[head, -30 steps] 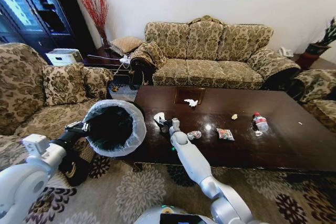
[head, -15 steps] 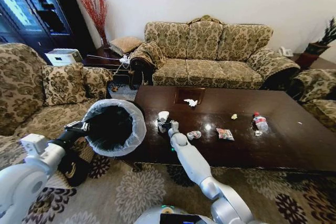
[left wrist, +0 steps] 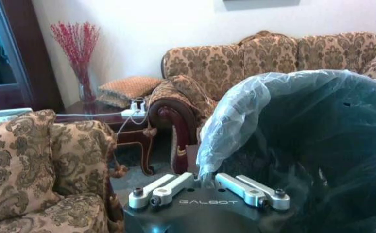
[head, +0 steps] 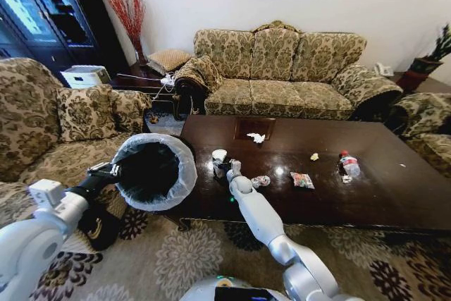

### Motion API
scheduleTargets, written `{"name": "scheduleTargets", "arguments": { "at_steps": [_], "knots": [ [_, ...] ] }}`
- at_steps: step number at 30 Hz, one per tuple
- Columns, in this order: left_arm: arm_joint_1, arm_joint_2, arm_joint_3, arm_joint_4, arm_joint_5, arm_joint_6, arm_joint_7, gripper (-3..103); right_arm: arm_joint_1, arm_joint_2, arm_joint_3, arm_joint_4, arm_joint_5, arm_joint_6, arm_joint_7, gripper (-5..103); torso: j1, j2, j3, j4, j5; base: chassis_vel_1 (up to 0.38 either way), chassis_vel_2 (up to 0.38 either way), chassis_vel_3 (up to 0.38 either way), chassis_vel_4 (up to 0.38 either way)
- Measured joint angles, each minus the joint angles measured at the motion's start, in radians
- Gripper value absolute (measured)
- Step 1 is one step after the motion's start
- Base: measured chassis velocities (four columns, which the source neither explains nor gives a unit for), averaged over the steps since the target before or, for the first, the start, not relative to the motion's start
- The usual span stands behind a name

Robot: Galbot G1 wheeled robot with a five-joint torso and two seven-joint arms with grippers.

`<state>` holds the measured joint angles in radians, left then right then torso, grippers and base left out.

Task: Move to the front of the table and place the trash on the table into the trash bin.

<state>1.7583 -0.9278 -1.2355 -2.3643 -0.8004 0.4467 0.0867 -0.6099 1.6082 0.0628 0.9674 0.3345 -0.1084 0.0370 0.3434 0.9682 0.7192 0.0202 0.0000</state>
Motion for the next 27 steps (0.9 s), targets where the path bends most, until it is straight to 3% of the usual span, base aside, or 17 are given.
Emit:
{"name": "scheduleTargets", "arguments": {
  "at_steps": [2,6,21,25,27],
  "knots": [
    [-0.001,0.001,0.002,0.001,0.000,0.000,0.001,0,0.000,0.000,-0.001,0.000,0.000,-0.004,-0.001,77,0.000,0.000,0.000,0.0000,0.0000,0.000,0.000,0.000,0.000],
    [-0.004,0.001,0.007,0.004,0.002,-0.001,0.001,0,0.000,0.000,0.000,0.001,0.000,-0.007,-0.003,54,0.000,0.000,0.000,0.0000,0.0000,0.000,0.000,0.000,0.000],
    [-0.004,0.012,0.002,0.012,0.003,-0.002,0.002,0,-0.022,0.000,0.010,0.054,0.006,-0.007,-0.001,25,0.000,0.000,0.000,0.0000,-0.0001,0.000,0.000,0.000,0.000],
    [0.016,0.066,-0.021,0.019,-0.052,0.056,-0.038,0,-0.109,-0.001,-0.003,0.291,0.036,0.052,-0.024,12,0.000,0.000,0.000,0.0003,-0.0003,0.000,0.000,0.000,0.000],
    [0.022,0.090,-0.031,0.024,-0.079,0.081,-0.053,0,-0.135,-0.008,-0.004,0.359,0.045,0.064,-0.035,12,0.000,0.000,0.000,0.0004,0.0000,0.000,0.000,0.000,0.000]
  ]
}}
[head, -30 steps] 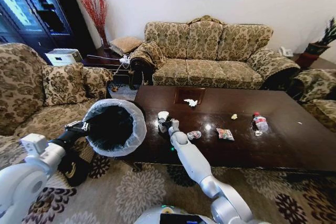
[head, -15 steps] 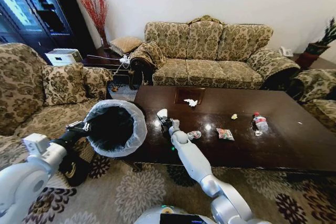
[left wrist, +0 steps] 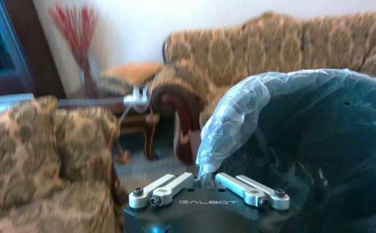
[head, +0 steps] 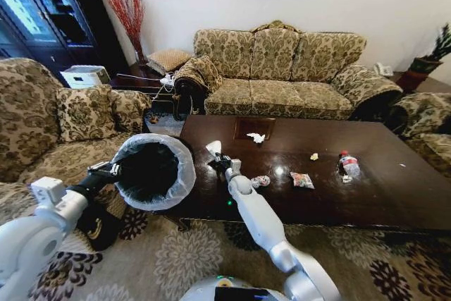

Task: Move to the front of the table and place the trash on the table into the trash bin.

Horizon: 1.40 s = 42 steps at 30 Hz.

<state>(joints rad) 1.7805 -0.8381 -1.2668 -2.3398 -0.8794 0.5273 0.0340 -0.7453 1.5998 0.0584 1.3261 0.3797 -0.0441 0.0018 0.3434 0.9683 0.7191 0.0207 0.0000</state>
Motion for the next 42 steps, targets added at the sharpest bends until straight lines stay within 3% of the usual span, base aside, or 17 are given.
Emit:
{"name": "scheduleTargets", "arguments": {
  "at_steps": [3,6,7,9,12,15,22,24,27,29,30,32,35,36,37,39,42],
  "knots": [
    [0.013,0.059,-0.031,0.018,-0.068,0.050,-0.039,0,-0.062,-0.044,0.007,0.165,0.033,0.018,-0.023,7,0.000,0.000,0.000,0.0000,-0.0005,0.000,0.000,0.000,0.000],
    [0.021,0.190,-0.065,0.070,-0.232,0.113,-0.106,0,-0.130,-0.122,0.040,0.395,0.068,0.074,-0.084,1,0.000,0.000,0.000,-0.0003,0.0000,0.000,0.000,0.000,0.000],
    [0.021,0.190,-0.065,0.070,-0.232,0.113,-0.106,0,-0.130,-0.122,0.040,0.395,0.068,0.074,-0.084,1,0.000,0.000,0.000,-0.0003,0.0000,0.000,0.000,0.000,0.000],
    [0.015,0.297,-0.057,0.122,-0.338,0.136,-0.148,0,-0.174,-0.193,0.050,0.558,0.141,0.081,-0.154,-1,0.000,0.000,0.000,-0.0009,0.0005,0.000,0.000,0.000,0.000],
    [-0.004,0.354,-0.029,0.143,-0.398,0.147,-0.186,0,-0.202,-0.239,0.037,0.646,0.192,0.072,-0.202,2,0.000,0.000,0.000,-0.0007,0.0001,0.000,0.000,0.000,0.000],
    [-0.054,0.446,0.048,0.160,-0.459,0.155,-0.250,0,-0.264,-0.331,-0.062,0.788,0.258,0.031,-0.280,12,0.000,0.000,0.000,-0.0008,0.0002,0.000,0.000,0.000,0.000],
    [-0.072,0.484,0.105,0.117,-0.475,0.155,-0.278,0,-0.281,-0.372,-0.234,0.812,0.173,0.027,-0.291,28,0.000,0.000,0.000,-0.0004,0.0000,0.000,0.000,0.000,0.000],
    [-0.072,0.482,0.107,0.109,-0.476,0.155,-0.280,0,-0.276,-0.368,-0.246,0.805,0.158,0.026,-0.290,32,0.000,0.000,0.000,-0.0005,0.0001,0.000,0.000,0.000,0.000],
    [-0.067,0.465,0.109,0.079,-0.475,0.153,-0.282,0,-0.253,-0.348,-0.273,0.778,0.120,0.011,-0.273,47,0.000,0.000,0.000,-0.0003,0.0000,0.000,0.000,0.000,0.000],
    [-0.066,0.462,0.109,0.075,-0.475,0.152,-0.282,0,-0.249,-0.344,-0.275,0.773,0.114,0.010,-0.270,47,0.000,0.000,0.000,-0.0003,0.0000,0.000,0.000,0.000,0.000],
    [-0.065,0.457,0.109,0.070,-0.473,0.150,-0.282,0,-0.242,-0.336,-0.276,0.767,0.100,0.010,-0.265,58,0.000,0.000,0.000,-0.0003,0.0000,0.000,0.000,0.000,0.000],
    [-0.065,0.455,0.110,0.068,-0.472,0.150,-0.282,0,-0.240,-0.330,-0.275,0.765,0.091,0.011,-0.263,58,0.000,0.000,0.000,-0.0003,0.0000,0.000,0.000,0.000,0.000],
    [-0.059,0.450,0.108,0.068,-0.471,0.149,-0.280,0,-0.252,-0.322,-0.247,0.778,0.086,0.021,-0.259,75,0.000,0.000,0.000,-0.0002,0.0000,0.000,0.000,0.000,0.000],
    [-0.057,0.450,0.107,0.069,-0.471,0.149,-0.279,0,-0.258,-0.322,-0.236,0.785,0.087,0.023,-0.258,75,0.000,0.000,0.000,-0.0003,0.0000,0.000,0.000,0.000,0.000],
    [-0.054,0.449,0.104,0.074,-0.471,0.149,-0.278,0,-0.277,-0.324,-0.197,0.804,0.087,0.027,-0.251,86,0.000,0.000,0.000,-0.0003,0.0001,0.000,0.000,0.000,0.000],
    [-0.052,0.449,0.102,0.078,-0.470,0.149,-0.277,0,-0.292,-0.327,-0.170,0.820,0.089,0.029,-0.244,86,0.000,0.000,0.000,-0.0003,0.0001,0.000,0.000,0.000,0.000],
    [-0.054,0.450,0.100,0.116,-0.468,0.146,-0.277,0,-0.389,-0.347,0.008,0.912,0.120,0.025,-0.172,99,0.000,0.000,0.000,-0.0001,0.0000,0.000,0.000,0.000,0.000]
  ]
}}
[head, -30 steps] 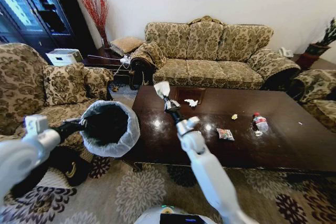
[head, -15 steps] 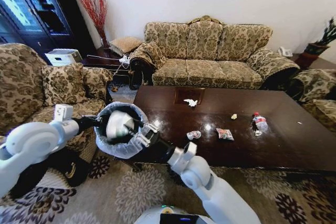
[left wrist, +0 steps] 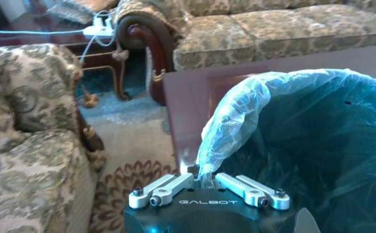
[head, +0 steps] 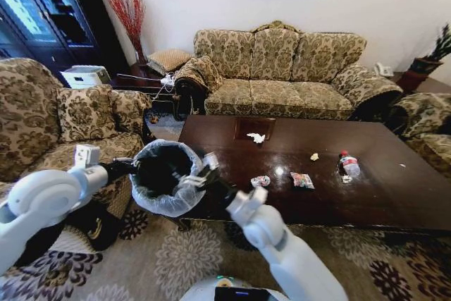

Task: Move to the front of the table and place the trash on the table into the trash bin.

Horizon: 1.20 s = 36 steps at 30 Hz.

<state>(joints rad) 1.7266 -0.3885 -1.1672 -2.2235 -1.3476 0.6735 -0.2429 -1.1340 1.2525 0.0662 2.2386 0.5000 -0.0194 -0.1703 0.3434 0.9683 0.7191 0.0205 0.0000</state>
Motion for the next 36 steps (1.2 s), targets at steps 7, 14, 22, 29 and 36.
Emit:
{"name": "scheduleTargets", "arguments": {
  "at_steps": [7,14,22,29,36],
  "knots": [
    [-0.004,-0.023,-0.031,0.038,0.007,-0.013,0.002,0,-0.252,-0.045,0.226,-0.004,0.009,-0.001,0.162,100,0.000,0.000,0.000,-0.0002,0.0003,0.000,0.000,0.000,0.000],
    [-0.007,-0.060,-0.018,0.014,0.044,-0.024,0.020,0,-0.402,0.001,0.348,-0.122,-0.009,-0.017,0.237,100,0.000,0.000,0.000,-0.0004,0.0002,0.000,0.000,0.000,0.000],
    [-0.012,-0.090,0.014,-0.007,0.070,-0.033,0.033,0,-0.338,0.045,0.330,-0.325,-0.079,0.024,0.245,100,0.000,0.000,0.000,-0.0001,-0.0003,-0.029,-0.029,0.037,0.040],
    [-0.015,-0.094,0.027,-0.020,0.071,-0.039,0.038,0,-0.229,0.088,0.292,-0.483,-0.108,0.047,0.223,100,0.000,0.000,0.000,-0.0005,0.0007,-0.083,-0.073,0.071,0.071],
    [-0.021,-0.086,0.039,-0.027,0.072,-0.044,0.039,0,-0.104,0.155,0.264,-0.611,-0.105,0.033,0.236,100,0.000,0.000,0.000,-0.0001,-0.0007,-0.021,-0.010,0.003,0.007]
  ]
}}
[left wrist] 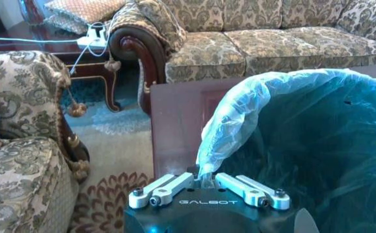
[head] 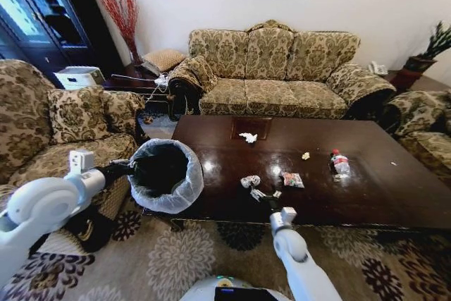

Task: Move to the front of the table and place the trash on the table into the trash bin.

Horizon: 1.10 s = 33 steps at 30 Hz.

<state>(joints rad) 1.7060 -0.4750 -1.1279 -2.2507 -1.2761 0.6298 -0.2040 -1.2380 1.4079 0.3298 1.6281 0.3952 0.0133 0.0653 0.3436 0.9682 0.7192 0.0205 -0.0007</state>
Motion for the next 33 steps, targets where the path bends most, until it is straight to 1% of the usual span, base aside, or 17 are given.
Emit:
{"name": "scheduleTargets", "arguments": {
  "at_steps": [1,2,4,6,10,14,19,21,23,25,26,28,31,33],
  "knots": [
    [0.000,0.001,0.001,0.000,0.000,0.000,0.000,0,0.009,0.006,0.002,-0.004,0.022,-0.009,0.012,100,0.000,0.000,0.000,0.0002,0.0002,0.000,0.000,0.000,0.000],
    [0.000,0.001,0.001,0.000,0.000,0.000,0.000,0,0.009,0.006,0.002,-0.004,0.022,-0.009,0.012,100,0.000,0.000,0.000,0.0002,0.0002,0.000,0.000,0.000,0.000],
    [0.001,0.003,0.006,0.000,0.005,0.000,0.002,0,0.029,0.012,0.007,-0.008,0.096,-0.043,0.054,100,0.000,0.000,0.000,0.0001,0.0005,0.000,0.000,0.000,0.000],
    [-0.003,0.006,0.016,0.002,0.009,0.000,0.004,0,0.040,0.014,0.009,-0.015,0.128,-0.071,0.077,100,0.000,0.000,0.000,-0.0002,0.0009,0.000,0.000,0.000,0.000],
    [-0.006,0.010,0.024,0.002,0.013,-0.002,0.006,0,0.051,0.019,0.009,-0.027,0.148,-0.097,0.090,100,0.000,0.000,0.000,-0.0004,0.0009,0.000,0.000,0.000,0.000],
    [-0.005,0.012,0.026,0.003,0.015,-0.005,0.010,0,0.074,0.033,0.009,-0.031,0.237,-0.146,0.103,100,0.000,0.000,0.000,-0.0001,0.0007,0.000,0.000,0.000,0.000],
    [-0.005,0.012,0.027,0.003,0.017,-0.007,0.013,0,0.086,0.034,0.008,-0.032,0.276,-0.166,0.097,101,0.000,0.000,0.000,-0.0001,0.0006,0.000,0.000,0.000,0.000],
    [-0.005,0.012,0.028,0.003,0.018,-0.008,0.014,0,0.093,0.035,0.007,-0.040,0.274,-0.170,0.094,95,0.000,0.000,0.000,-0.0002,0.0007,0.000,0.000,0.000,0.000],
    [-0.004,0.010,0.028,0.003,0.019,-0.009,0.015,0,0.095,0.036,0.008,-0.043,0.266,-0.175,0.094,84,0.000,0.000,0.000,-0.0002,0.0008,0.000,0.000,0.000,0.000],
    [-0.004,0.009,0.028,0.003,0.019,-0.009,0.015,0,0.095,0.036,0.008,-0.043,0.264,-0.178,0.094,84,0.000,0.000,0.000,-0.0002,0.0007,0.000,0.000,0.000,0.000],
    [-0.003,0.008,0.028,0.003,0.020,-0.010,0.016,0,0.095,0.036,0.008,-0.043,0.262,-0.184,0.094,73,0.000,0.000,0.000,-0.0002,0.0007,0.000,0.000,0.000,0.000],
    [-0.003,0.007,0.028,0.003,0.020,-0.011,0.016,0,0.095,0.035,0.008,-0.043,0.262,-0.186,0.095,73,0.000,0.000,0.000,-0.0002,0.0007,0.000,0.000,0.000,0.000],
    [-0.003,0.005,0.029,0.002,0.021,-0.012,0.017,0,0.095,0.034,0.009,-0.044,0.263,-0.191,0.096,56,0.000,0.000,0.000,-0.0002,0.0005,0.000,0.000,0.000,0.000],
    [-0.003,0.005,0.029,0.002,0.021,-0.012,0.017,0,0.095,0.035,0.009,-0.044,0.263,-0.191,0.096,56,0.000,0.000,0.000,-0.0003,0.0005,0.000,0.000,0.000,0.000]
  ]
}}
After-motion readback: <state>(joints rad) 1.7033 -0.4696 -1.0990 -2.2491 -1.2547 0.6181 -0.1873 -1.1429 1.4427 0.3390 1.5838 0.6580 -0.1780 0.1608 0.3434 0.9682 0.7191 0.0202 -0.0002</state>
